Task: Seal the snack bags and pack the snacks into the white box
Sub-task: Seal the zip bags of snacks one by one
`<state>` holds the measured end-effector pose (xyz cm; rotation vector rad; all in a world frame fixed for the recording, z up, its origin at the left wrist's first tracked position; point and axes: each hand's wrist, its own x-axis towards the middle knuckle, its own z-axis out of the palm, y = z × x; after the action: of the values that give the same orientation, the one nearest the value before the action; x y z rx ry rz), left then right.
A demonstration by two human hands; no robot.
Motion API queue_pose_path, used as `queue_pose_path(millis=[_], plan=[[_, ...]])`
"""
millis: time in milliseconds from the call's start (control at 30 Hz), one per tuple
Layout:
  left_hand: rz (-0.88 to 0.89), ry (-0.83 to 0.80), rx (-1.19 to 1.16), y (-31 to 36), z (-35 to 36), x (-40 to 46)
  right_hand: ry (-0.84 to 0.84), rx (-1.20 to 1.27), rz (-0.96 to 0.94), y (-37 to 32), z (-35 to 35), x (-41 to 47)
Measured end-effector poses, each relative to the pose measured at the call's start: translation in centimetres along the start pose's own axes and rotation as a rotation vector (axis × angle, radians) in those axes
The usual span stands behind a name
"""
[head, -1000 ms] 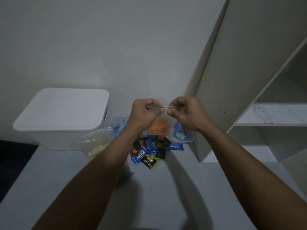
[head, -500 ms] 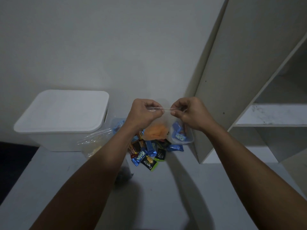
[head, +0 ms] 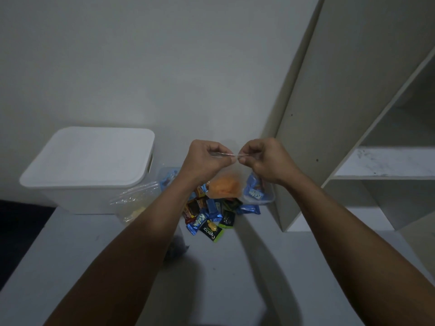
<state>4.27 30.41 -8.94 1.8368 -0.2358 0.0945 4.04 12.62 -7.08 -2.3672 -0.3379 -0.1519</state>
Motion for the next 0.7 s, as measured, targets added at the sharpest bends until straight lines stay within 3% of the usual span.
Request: queue_pose_path(millis=[133,333,567,700], plan=[[-0.022,0.057,-0.007,-0.6,-0.5,-0.3,0.089,-0.017,0.057,0.8,0.2,0.3],[-0.046,0.103,0.039,-0.8,-1.0,-0.5,-0.023,0.004,0.033,-0.2,0.3,0.4],[-0.060,0.076,0.036,-0.9,-0.3,-0.6,0.079,-0.035,0.019,0.3,1.2,0.5],[-0.047,0.133,0.038,-1.2,-0.7,-0.5,0.008,0.046,0.042,0.6,0.9,0.3]])
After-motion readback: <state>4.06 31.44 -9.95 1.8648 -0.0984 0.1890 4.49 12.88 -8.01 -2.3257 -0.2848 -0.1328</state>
